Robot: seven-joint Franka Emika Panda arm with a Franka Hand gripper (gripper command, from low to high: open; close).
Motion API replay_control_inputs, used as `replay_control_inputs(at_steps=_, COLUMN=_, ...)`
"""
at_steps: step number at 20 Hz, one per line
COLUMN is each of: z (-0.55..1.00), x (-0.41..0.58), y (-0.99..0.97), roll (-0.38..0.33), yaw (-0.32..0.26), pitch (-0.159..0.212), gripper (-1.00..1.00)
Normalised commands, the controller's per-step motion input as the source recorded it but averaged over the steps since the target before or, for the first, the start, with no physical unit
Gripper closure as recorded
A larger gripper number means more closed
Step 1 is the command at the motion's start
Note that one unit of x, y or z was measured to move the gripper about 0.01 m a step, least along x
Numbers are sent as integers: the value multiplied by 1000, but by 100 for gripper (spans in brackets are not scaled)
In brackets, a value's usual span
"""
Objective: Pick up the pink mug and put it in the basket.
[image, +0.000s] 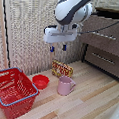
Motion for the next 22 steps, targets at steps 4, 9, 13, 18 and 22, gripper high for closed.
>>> replay_control_inputs(at_steps=4, z=-288, x=-562, y=-314, roll=14, yaw=26, pitch=5, gripper=-100)
replay_control_inputs(at_steps=9, z=-294, x=-547, y=-394, roll=12, yaw=32, pitch=12, gripper=-100)
replay_control_inputs(at_steps=13, z=-311, x=-321, y=-350, roll=0, yaw=59, pitch=1, gripper=-100)
replay_control_inputs(at_steps=18, z=-348, x=-224, y=-256, roll=0, yaw=69, pitch=9, gripper=-100)
replay_control_inputs(at_steps=22, z=-340, x=-39, y=-114, roll=-7, yaw=84, pitch=5, gripper=-100)
